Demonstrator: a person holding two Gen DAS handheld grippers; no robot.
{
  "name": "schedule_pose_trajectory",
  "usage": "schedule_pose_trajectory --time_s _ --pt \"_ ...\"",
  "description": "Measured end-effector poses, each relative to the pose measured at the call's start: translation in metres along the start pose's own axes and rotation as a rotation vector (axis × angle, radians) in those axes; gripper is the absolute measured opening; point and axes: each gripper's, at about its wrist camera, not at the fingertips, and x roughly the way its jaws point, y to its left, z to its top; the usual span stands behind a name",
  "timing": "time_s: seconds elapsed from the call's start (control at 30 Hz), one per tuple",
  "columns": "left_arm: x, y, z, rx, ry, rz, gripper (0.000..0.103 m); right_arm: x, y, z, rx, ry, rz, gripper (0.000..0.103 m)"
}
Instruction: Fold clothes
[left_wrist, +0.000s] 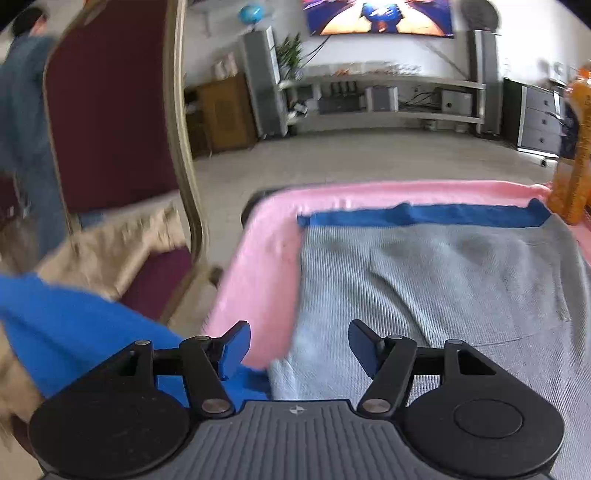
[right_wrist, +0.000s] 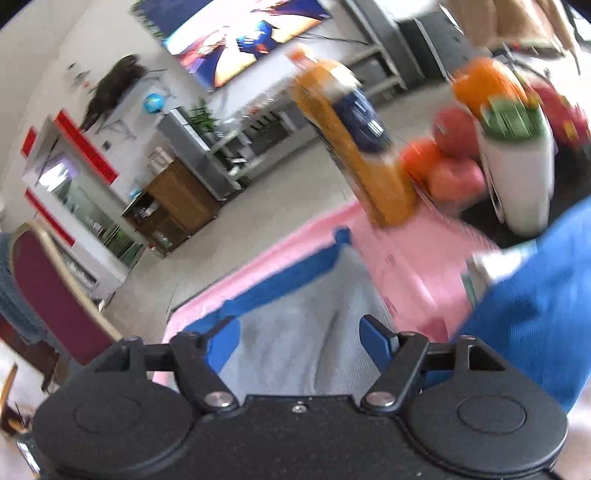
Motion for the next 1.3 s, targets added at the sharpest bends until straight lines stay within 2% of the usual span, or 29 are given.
schedule_pose_trajectory --time_s 0.03,0.07,0.13,0.2,0.3,0.33,0.37,0.43,0.5,0.6,0.63,0.7,0.73,0.77,0.83,0.9,1.03,1.1,1.17,1.3 --pt "0.008 -0.005 -0.001 0.018 0.012 0.021 0.063 0.013 -0.007 -0.004 0.015 0.021 -0.008 0.038" --pt "0.016 -0.010 -0.002 0.045 0.024 0.046 0.063 0.028 -0.014 -0.008 0.036 0.064 -0.031 0.028" --pt "0.030 -0.016 -0.007 0.094 0.048 0.072 0.063 0.057 -0.026 -0.014 0.063 0.147 -0.073 0.028" --pt "0.044 -0.022 -0.010 0.126 0.076 0.096 0.063 0.080 -0.028 -0.016 0.014 0.205 -0.099 0.028" --pt "0.057 -0.020 -0.018 0.169 0.120 0.208 0.064 0.105 -0.031 -0.020 -0.087 0.263 -0.226 0.028" --pt "0.062 -0.019 -0.020 0.183 0.134 0.248 0.069 0.109 -0.034 -0.021 -0.108 0.276 -0.278 0.009" --pt "0.066 -0.018 -0.023 0.198 0.149 0.289 0.073 0.109 -0.038 -0.021 -0.125 0.271 -0.327 0.000" --pt "0.067 -0.016 -0.024 0.197 0.154 0.297 0.074 0.106 -0.044 -0.018 -0.119 0.247 -0.387 0.000" --pt "0.066 -0.013 -0.025 0.189 0.146 0.299 0.076 0.107 -0.048 -0.017 -0.099 0.243 -0.382 0.000" --pt "0.059 -0.004 -0.024 0.130 0.151 0.266 0.075 0.107 -0.037 -0.022 -0.167 0.229 -0.397 0.000" --pt "0.054 -0.002 -0.023 0.107 0.149 0.257 0.075 0.101 -0.035 -0.024 -0.148 0.222 -0.379 0.004" --pt "0.040 0.001 -0.021 0.061 0.143 0.241 0.073 0.089 -0.032 -0.026 -0.103 0.206 -0.334 0.023" --pt "0.032 0.001 -0.021 0.051 0.129 0.224 0.073 0.080 -0.032 -0.024 -0.062 0.193 -0.290 0.036" --pt "0.024 -0.001 -0.021 0.047 0.109 0.203 0.074 0.073 -0.033 -0.023 -0.028 0.181 -0.250 0.043" --pt "0.015 -0.006 -0.021 0.054 0.074 0.161 0.076 0.066 -0.034 -0.021 -0.002 0.169 -0.199 0.045" --pt "0.016 -0.016 -0.021 0.081 0.072 0.114 0.077 0.067 -0.035 -0.022 0.016 0.178 -0.161 0.046" --pt "0.039 -0.033 -0.027 0.152 0.136 0.083 0.077 0.083 -0.039 -0.028 0.097 0.238 -0.084 0.046" --pt "0.049 -0.033 -0.030 0.165 0.156 0.102 0.086 0.094 -0.042 -0.030 0.101 0.268 -0.103 0.049" --pt "0.051 -0.029 -0.031 0.149 0.154 0.108 0.088 0.103 -0.044 -0.031 0.087 0.291 -0.141 0.049" --pt "0.046 -0.017 -0.033 0.105 0.180 0.128 0.089 0.097 -0.042 -0.034 0.069 0.288 -0.161 0.050"
